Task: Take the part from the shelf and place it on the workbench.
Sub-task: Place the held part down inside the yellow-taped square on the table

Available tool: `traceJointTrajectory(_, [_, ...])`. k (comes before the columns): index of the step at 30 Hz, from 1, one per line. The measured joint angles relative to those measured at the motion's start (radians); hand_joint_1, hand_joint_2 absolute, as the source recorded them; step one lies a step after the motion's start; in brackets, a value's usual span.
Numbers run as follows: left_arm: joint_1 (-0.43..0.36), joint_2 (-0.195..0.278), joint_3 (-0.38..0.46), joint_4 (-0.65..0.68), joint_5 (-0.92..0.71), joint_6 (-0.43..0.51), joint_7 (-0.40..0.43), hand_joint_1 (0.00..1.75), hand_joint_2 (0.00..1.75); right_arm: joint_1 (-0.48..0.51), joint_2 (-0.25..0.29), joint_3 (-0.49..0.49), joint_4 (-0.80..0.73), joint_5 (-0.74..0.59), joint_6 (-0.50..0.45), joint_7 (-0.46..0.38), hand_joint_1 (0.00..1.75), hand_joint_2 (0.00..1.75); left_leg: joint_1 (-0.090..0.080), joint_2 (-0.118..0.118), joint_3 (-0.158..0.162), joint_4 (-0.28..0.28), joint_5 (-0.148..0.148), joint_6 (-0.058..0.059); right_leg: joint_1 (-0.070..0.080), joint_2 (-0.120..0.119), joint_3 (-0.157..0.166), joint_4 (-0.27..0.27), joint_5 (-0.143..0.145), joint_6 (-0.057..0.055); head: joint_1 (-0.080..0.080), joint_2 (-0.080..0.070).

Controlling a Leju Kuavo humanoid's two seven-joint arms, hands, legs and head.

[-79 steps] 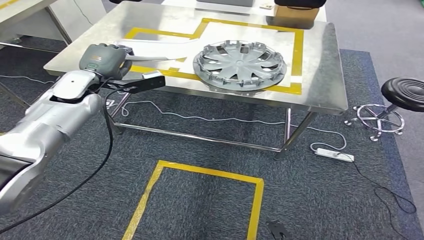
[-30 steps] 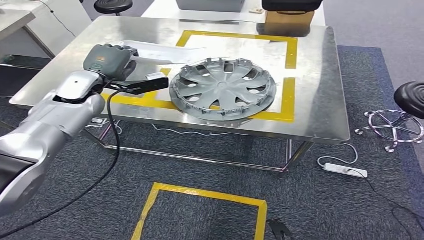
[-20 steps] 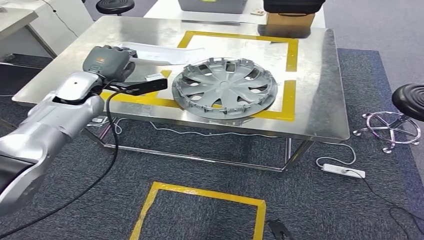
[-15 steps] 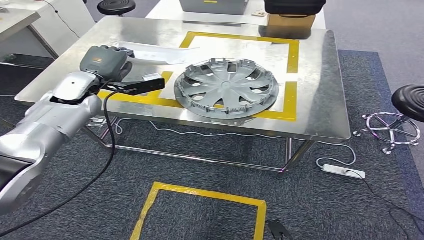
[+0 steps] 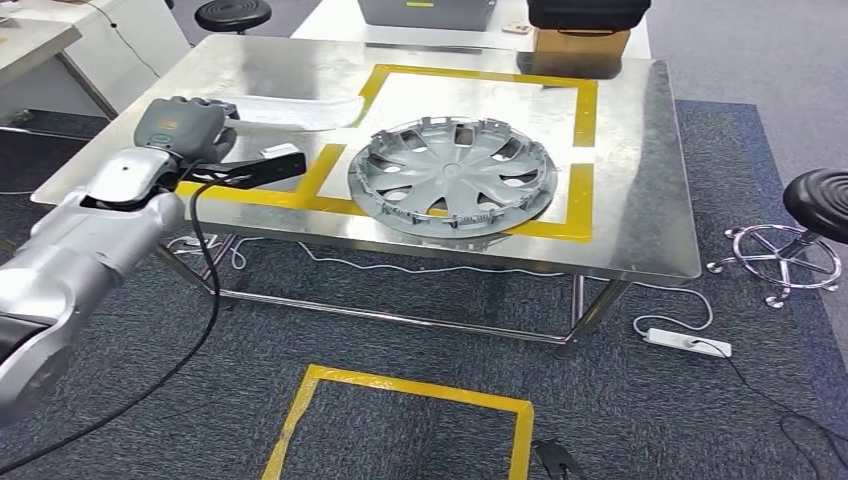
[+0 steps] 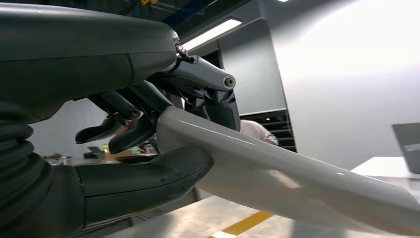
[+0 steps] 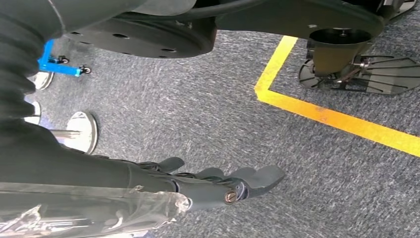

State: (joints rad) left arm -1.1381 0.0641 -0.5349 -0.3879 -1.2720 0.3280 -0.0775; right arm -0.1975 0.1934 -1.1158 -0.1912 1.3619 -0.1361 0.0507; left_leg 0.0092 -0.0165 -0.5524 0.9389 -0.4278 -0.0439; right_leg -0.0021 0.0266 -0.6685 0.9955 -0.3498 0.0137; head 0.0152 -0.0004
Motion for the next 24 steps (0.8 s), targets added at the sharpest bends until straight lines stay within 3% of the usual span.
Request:
traceJointTrajectory(6, [0.013, 0.018, 0.02, 0.015, 0.006, 0.028, -0.014, 1.75, 1.75, -0.001, 0.0, 0.0, 0.0, 0.004, 0.0, 0.0, 0.0, 1.75, 0.0, 0.0, 0.0, 0.0, 0.0, -0.001, 0.0, 0.0, 0.0, 0.0, 0.0, 0.0, 0.0, 0.0])
traceJointTrajectory(24, [0.013, 0.001, 0.046, 0.017, -0.006, 0.058, -0.028, 1.75, 1.75, -0.008, 0.0, 0.0, 0.0, 0.005, 0.0, 0.003, 0.0, 1.75, -0.001, 0.0, 0.0, 0.002, -0.001, 0.001, 0.0, 0.0, 0.0, 0.0, 0.0, 0.0, 0.0, 0.0])
